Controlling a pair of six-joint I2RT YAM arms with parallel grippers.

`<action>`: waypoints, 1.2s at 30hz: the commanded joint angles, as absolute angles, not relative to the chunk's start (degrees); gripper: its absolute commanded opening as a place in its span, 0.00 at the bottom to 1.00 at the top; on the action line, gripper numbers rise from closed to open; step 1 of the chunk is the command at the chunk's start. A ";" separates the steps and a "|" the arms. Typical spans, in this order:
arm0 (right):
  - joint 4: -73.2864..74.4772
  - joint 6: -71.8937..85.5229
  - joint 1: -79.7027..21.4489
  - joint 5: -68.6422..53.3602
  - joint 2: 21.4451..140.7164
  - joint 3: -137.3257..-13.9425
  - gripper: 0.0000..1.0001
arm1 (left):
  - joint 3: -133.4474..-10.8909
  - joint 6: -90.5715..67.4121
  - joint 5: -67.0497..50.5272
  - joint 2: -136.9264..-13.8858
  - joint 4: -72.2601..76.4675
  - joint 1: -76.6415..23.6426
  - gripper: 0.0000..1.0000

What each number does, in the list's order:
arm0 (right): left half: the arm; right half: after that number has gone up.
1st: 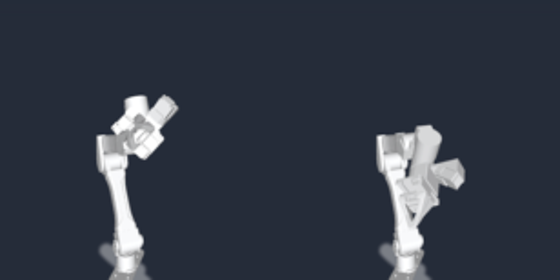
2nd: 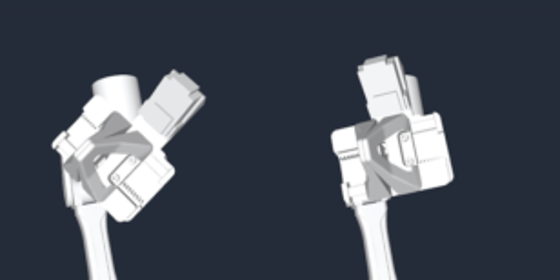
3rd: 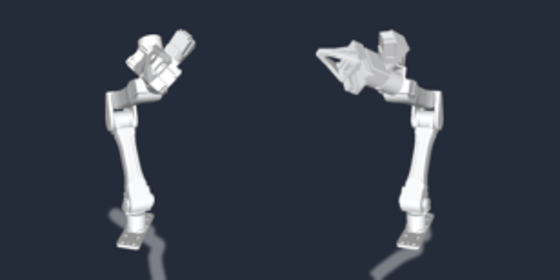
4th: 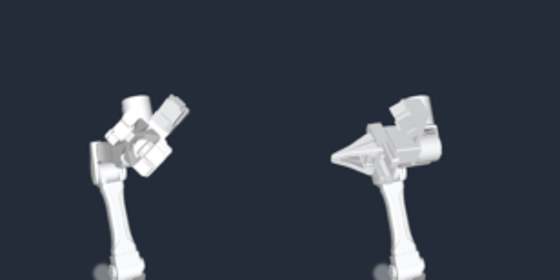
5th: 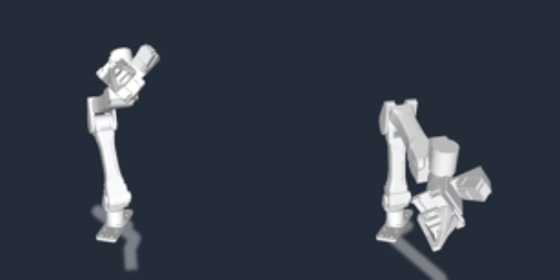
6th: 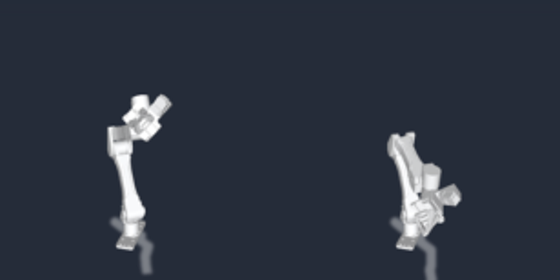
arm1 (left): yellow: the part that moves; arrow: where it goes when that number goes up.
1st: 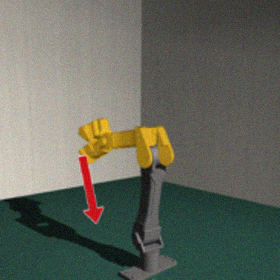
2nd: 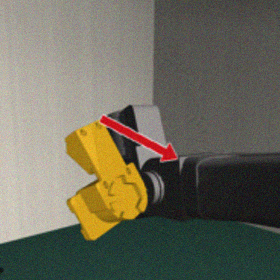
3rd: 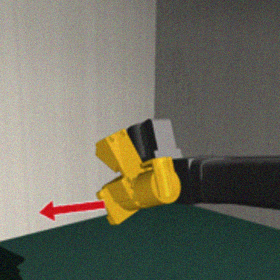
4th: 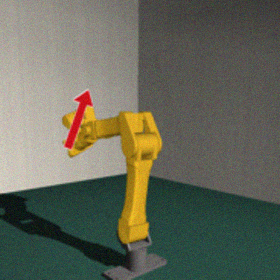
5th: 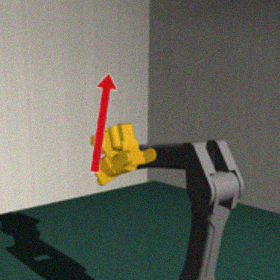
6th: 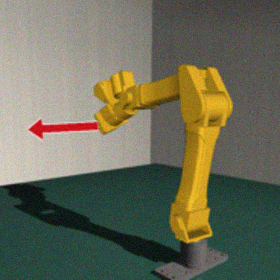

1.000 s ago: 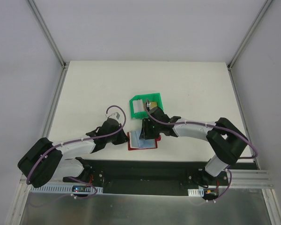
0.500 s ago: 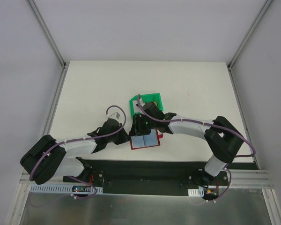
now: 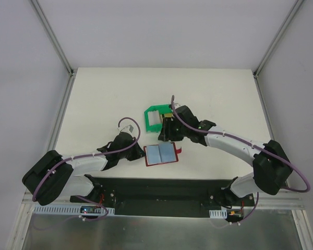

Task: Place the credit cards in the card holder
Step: Turn over the card slot in the card holder.

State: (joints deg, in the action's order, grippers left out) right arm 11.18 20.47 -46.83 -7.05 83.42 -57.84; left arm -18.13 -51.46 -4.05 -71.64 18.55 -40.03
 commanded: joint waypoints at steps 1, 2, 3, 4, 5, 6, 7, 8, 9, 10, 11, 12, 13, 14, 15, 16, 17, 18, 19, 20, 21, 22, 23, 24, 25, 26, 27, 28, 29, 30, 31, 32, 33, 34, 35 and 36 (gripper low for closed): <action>13.98 23.20 -46.67 -5.89 83.06 -51.78 0.51 | -17.58 -48.69 -3.69 -71.81 13.54 -39.55 0.00; 12.93 23.90 -46.41 -6.24 83.23 -50.64 0.51 | -17.67 -48.52 -3.78 -71.89 13.45 -39.55 0.00; 12.05 24.52 -46.32 -6.59 83.49 -49.58 0.51 | -17.75 -48.43 -3.95 -71.89 13.45 -39.55 0.00; 11.17 24.78 -46.32 -7.20 83.76 -48.79 0.51 | -17.84 -48.34 -3.87 -71.89 13.36 -39.55 0.00; 11.08 24.96 -46.32 -7.21 84.11 -48.34 0.51 | -17.84 -48.17 -4.04 -71.98 13.36 -39.55 0.00; 10.99 24.96 -46.32 -6.86 84.37 -48.08 0.51 | -17.93 -48.16 -4.04 -72.07 13.36 -39.55 0.00; 10.81 24.96 -46.14 -6.94 84.72 -47.82 0.51 | -17.93 -48.16 -4.04 -72.07 13.36 -39.55 0.00; 10.72 24.96 -45.97 -7.29 85.07 -47.64 0.51 | -17.93 -48.25 -4.22 -72.24 13.27 -39.55 0.00; 10.37 24.96 -45.79 -7.56 85.43 -47.55 0.51 | -17.93 -48.25 -4.22 -72.16 13.18 -39.55 0.00; 10.11 25.05 -45.88 -7.82 85.78 -47.37 0.51 | -17.93 -48.16 -4.13 -72.16 13.27 -39.55 0.00; 9.50 25.31 -45.79 -8.08 86.04 -47.11 0.51 | -17.93 -48.16 -4.22 -72.33 13.27 -39.46 0.00; 8.71 25.40 -45.79 -8.61 86.31 -46.85 0.51 | -18.10 -48.16 -4.22 -72.33 13.27 -39.55 0.00; 8.44 25.40 -45.79 -9.05 86.74 -46.85 0.51 | -18.02 -48.16 -4.22 -72.42 13.27 -39.55 0.00; 8.44 25.40 -45.79 -9.31 87.36 -47.02 0.51 | -18.10 -48.25 -4.31 -72.51 13.27 -39.55 0.00; 8.44 25.57 -45.79 -9.58 88.15 -47.20 0.51 | -18.28 -48.16 -4.39 -72.60 13.18 -39.55 0.00; 8.26 25.84 -45.79 -9.67 88.68 -47.28 0.51 | -18.37 -48.16 -4.39 -72.68 13.27 -39.55 0.00; 7.57 26.01 -45.70 -9.84 89.03 -46.85 0.51 | -18.54 -48.16 -4.39 -72.77 13.18 -39.55 0.00; 6.86 26.36 -45.79 -10.10 89.12 -46.50 0.51 | -18.63 -48.08 -4.48 -72.95 13.18 -39.55 0.00; 6.68 26.28 -45.79 -10.11 89.47 -46.58 0.51 | -18.63 -47.99 -4.48 -72.95 13.18 -39.55 0.00; 6.68 26.28 -45.79 -10.11 89.82 -46.58 0.51 | -18.63 -48.08 -4.57 -72.95 13.10 -39.55 0.00; 6.68 26.37 -45.70 -10.28 90.26 -46.67 0.51 | -18.72 -48.08 -4.57 -72.95 13.10 -39.55 0.00; 6.51 26.28 -45.79 -11.07 90.87 -46.84 0.51 | -18.63 -47.99 -4.57 -73.04 13.10 -39.55 0.00; 6.16 26.37 -45.70 -11.68 91.40 -46.93 0.50 | -18.63 -48.08 -4.57 -73.04 13.10 -39.55 0.00; 5.46 26.54 -45.79 -12.73 92.02 -47.02 0.50 | -18.72 -48.08 -4.57 -73.39 13.10 -39.55 0.00; 4.49 26.89 -45.79 -13.96 92.80 -47.11 0.50 | -18.81 -47.99 -4.66 -73.56 13.10 -39.55 0.00; 3.79 27.24 -45.88 -14.93 93.33 -47.20 0.50 | -18.90 -47.99 -4.83 -73.83 13.10 -39.55 0.00; 2.65 27.59 -45.97 -15.90 93.95 -47.37 0.50 | -19.07 -47.90 -5.01 -74.00 13.18 -39.55 0.00; 1.51 28.21 -46.05 -16.78 94.48 -47.37 0.50 | -19.16 -47.90 -5.01 -74.35 13.18 -39.55 0.00; 0.36 28.39 -46.23 -17.57 95.00 -47.81 0.50 | -19.25 -47.81 -5.01 -74.44 13.18 -39.55 0.00; 0.26 28.65 -46.40 -18.62 95.71 -48.42 0.50 | -19.25 -47.99 -5.01 -74.70 13.36 -39.55 0.00; -1.48 28.83 -46.58 -19.85 96.50 -49.30 0.50 | -19.25 -47.99 -5.10 -74.97 13.53 -39.55 0.00; -2.80 29.09 -47.02 -21.17 97.20 -49.92 0.50 | -19.25 -48.16 -5.01 -75.32 13.80 -39.55 0.00; -3.60 29.61 -47.28 -22.31 97.82 -50.79 0.50 | -19.16 -48.25 -5.18 -75.58 13.80 -39.46 0.00; -4.56 29.62 -47.63 -23.37 98.17 -51.67 0.50 | -19.16 -48.34 -4.92 -75.76 13.97 -39.55 0.00; -5.53 29.45 -48.25 -24.16 97.91 -52.38 0.50 | -19.07 -48.43 -4.66 -76.02 13.89 -39.55 0.00; -5.62 29.27 -48.77 -24.26 97.48 -53.69 0.50 | -19.07 -48.78 -4.40 -76.29 13.80 -39.46 0.00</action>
State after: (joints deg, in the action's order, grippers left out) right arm -1.21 28.32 -46.33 -19.38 96.40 -49.89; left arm -19.57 -49.98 -4.97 -73.49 18.04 -39.62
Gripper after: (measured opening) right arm 0.499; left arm 0.006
